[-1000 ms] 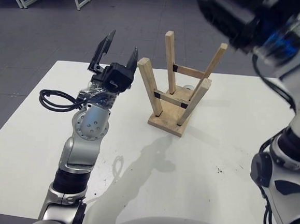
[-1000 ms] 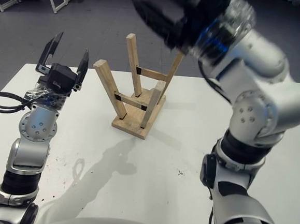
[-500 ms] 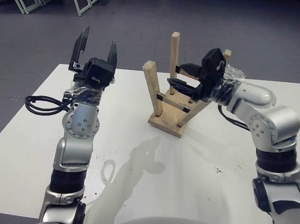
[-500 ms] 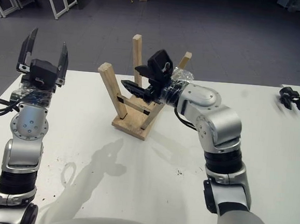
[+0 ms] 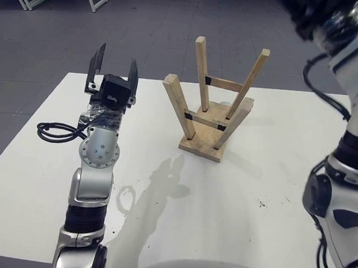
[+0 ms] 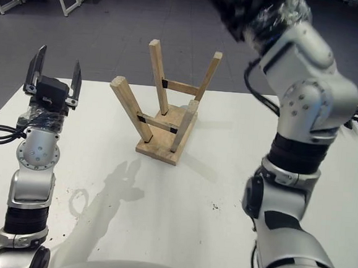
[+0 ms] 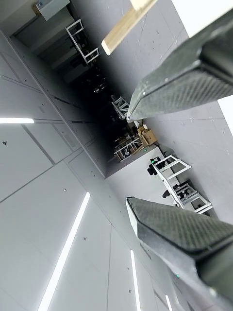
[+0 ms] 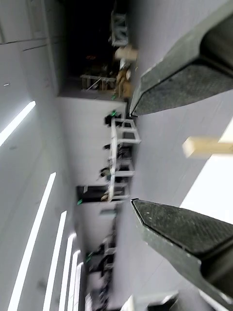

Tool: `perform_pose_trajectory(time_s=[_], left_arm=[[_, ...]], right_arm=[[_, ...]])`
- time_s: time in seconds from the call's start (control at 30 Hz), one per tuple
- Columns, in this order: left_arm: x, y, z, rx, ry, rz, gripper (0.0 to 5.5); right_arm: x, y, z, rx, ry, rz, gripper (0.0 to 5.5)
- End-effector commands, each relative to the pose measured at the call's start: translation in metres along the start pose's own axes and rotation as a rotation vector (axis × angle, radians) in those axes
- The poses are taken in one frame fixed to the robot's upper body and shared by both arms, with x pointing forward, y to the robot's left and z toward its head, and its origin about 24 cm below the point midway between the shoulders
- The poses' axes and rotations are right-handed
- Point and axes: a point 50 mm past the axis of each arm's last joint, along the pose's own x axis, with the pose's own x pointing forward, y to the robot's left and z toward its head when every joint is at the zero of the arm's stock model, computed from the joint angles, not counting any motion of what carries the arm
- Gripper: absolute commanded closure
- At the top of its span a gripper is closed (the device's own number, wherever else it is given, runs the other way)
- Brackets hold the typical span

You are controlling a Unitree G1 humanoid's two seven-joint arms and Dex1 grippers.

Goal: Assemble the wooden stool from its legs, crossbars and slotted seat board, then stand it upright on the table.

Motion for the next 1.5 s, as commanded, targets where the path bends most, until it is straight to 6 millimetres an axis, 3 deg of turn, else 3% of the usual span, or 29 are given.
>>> perform_pose_trajectory(time_s=[0.03, 0.17, 0.23, 0.37, 0.67, 0.83, 1.0, 1.07, 1.3, 1.5], left_arm=[[-0.013, 0.002, 0.003, -0.129, -0.014, -0.186, 2.57], [-0.028, 0.000, 0.003, -0.145, 0.014, -0.488, 2.57], [-0.041, -0.004, -0.008, -0.057, 0.053, -0.648, 2.57], [-0.052, -0.007, -0.014, -0.066, 0.073, -0.798, 2.57], [-0.055, 0.011, -0.021, -0.069, 0.091, -1.013, 2.57], [-0.057, 0.019, -0.024, -0.086, 0.123, -1.071, 2.57], [-0.062, 0.015, -0.024, -0.110, 0.134, -1.063, 2.57], [-0.063, 0.013, -0.025, -0.115, 0.137, -1.062, 2.57], [-0.068, 0.009, -0.026, -0.128, 0.154, -1.060, 2.57], [-0.071, 0.011, -0.030, -0.121, 0.181, -1.072, 2.57]], right_arm=[[-0.020, -0.006, -0.076, -0.178, 0.300, 0.071, 2.39], [-0.034, 0.015, -0.122, -0.227, 0.432, 0.226, 2.39], [-0.038, 0.032, -0.129, -0.232, 0.439, 0.336, 2.39], [-0.042, 0.063, -0.119, -0.222, 0.386, 0.488, 2.39], [-0.031, 0.129, -0.102, -0.130, 0.267, 0.703, 2.39], [-0.033, 0.129, -0.093, -0.077, 0.256, 0.715, 2.39], [-0.047, 0.137, -0.110, 0.070, 0.389, 0.788, 2.39], [-0.042, 0.139, -0.114, 0.154, 0.422, 0.759, 2.39], [0.000, 0.162, -0.078, 0.508, 0.295, 0.651, 2.39], [0.001, 0.160, -0.034, 0.430, 0.162, 0.707, 2.39]])
